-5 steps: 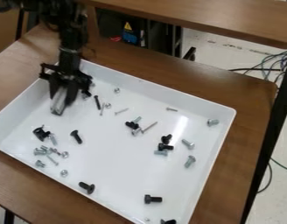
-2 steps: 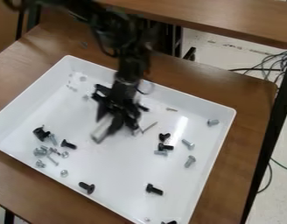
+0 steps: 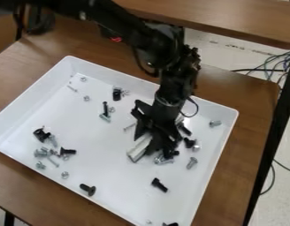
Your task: Sweep into pile
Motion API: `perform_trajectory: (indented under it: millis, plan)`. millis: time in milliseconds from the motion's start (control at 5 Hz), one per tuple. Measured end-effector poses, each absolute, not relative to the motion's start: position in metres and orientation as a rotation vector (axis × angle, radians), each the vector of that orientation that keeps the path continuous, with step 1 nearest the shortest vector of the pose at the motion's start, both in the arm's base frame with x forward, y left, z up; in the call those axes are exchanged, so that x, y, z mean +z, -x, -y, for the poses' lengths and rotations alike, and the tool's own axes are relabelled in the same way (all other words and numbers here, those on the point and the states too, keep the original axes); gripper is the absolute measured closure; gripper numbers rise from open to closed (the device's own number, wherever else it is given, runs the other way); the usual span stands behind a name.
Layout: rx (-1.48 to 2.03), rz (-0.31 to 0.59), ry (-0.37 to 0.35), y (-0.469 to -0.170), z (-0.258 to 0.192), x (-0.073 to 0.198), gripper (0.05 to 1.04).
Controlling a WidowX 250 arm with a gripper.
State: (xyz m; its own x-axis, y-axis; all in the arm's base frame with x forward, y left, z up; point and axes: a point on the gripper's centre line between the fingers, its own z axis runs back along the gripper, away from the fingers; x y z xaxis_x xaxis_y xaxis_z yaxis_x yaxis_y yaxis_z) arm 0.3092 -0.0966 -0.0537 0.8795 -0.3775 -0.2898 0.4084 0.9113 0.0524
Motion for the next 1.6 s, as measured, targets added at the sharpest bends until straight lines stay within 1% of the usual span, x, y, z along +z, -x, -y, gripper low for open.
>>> perform_trajectory:
  millis: [200,400,600,800,1000,1200,1400,1600]
  plan:
    - [-0.271,-0.268,-0.037,-0.303,0.080,-0.047,0.719]
    - [-0.103,-0.262,0.008,-0.305,0.043,-0.044,0.719]
    - [-0.037,-0.265,0.014,-0.307,-0.003,-0.039,0.719]
    - [0.088,-0.230,0.042,-0.308,-0.050,-0.037,0.719]
    - [0.163,-0.200,0.013,-0.304,-0.101,-0.035,0.719]
    - [0.119,-0.149,-0.051,-0.315,-0.149,-0.019,0.719]
    - [0.140,-0.184,-0.085,-0.312,-0.174,-0.007,0.719]
    - [0.173,-0.193,-0.076,-0.319,-0.183,0.010,0.719]
